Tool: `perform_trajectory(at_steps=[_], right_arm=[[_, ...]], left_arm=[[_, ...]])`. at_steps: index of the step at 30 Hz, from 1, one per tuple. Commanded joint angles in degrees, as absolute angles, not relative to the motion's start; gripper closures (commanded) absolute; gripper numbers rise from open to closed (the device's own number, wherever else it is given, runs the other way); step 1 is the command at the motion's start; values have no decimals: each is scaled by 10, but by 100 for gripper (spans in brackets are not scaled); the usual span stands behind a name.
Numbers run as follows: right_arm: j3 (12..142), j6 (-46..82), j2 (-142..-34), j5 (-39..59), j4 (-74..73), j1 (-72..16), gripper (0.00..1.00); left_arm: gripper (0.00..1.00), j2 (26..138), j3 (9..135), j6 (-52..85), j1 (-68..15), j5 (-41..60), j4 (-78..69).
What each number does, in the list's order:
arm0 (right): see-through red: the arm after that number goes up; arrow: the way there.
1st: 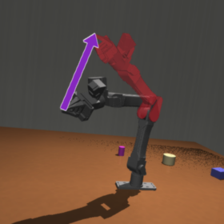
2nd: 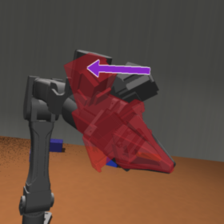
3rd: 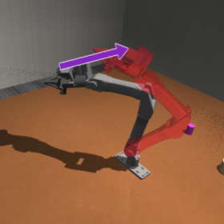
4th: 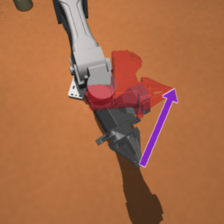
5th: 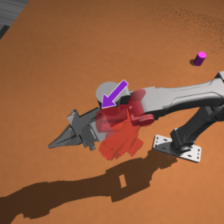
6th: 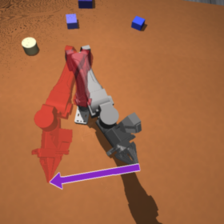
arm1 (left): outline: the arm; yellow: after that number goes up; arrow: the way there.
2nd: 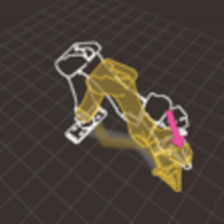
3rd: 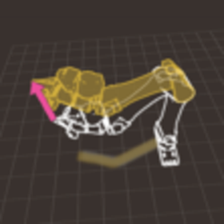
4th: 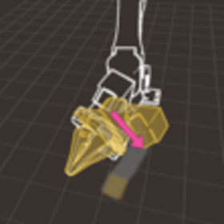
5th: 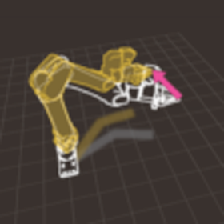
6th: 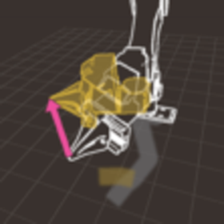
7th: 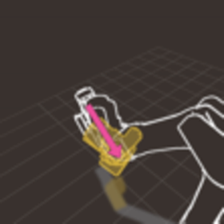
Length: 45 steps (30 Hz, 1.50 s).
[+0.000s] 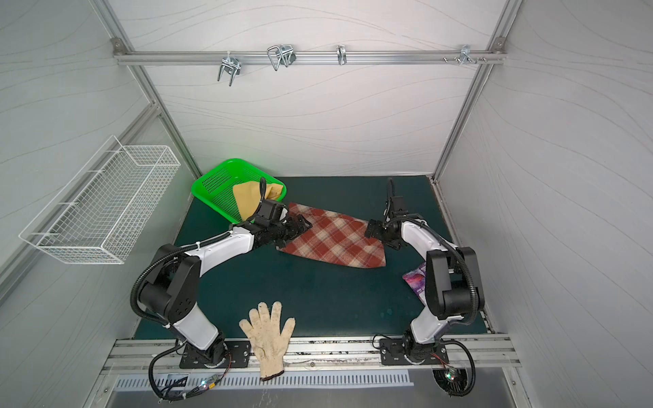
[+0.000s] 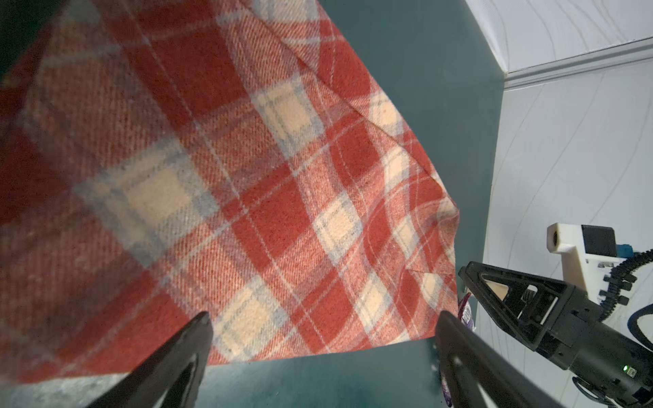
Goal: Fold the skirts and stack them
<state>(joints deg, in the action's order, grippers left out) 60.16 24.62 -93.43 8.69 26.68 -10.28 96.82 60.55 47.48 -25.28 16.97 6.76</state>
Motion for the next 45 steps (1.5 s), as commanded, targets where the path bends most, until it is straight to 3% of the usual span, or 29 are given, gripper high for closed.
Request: perform_trajectory(at_steps=[1,7,22,29,45], right_arm=[[600,236,-957,101,254,-100,7],[575,240,-976,109,240,-96,9],[494,247,-861,93,229,-85,9],[489,243,-919,114,211,-78,11],[515,261,-995,148,190,-91,45]], left_arm=[[1,989,636,466,-256,177,64],[1,1009,636,470,-257,179,58],[2,1003,636,467,-257,174,67],[2,1003,634,469,-257,174,67],[2,1009,641,471,-257,173,73]])
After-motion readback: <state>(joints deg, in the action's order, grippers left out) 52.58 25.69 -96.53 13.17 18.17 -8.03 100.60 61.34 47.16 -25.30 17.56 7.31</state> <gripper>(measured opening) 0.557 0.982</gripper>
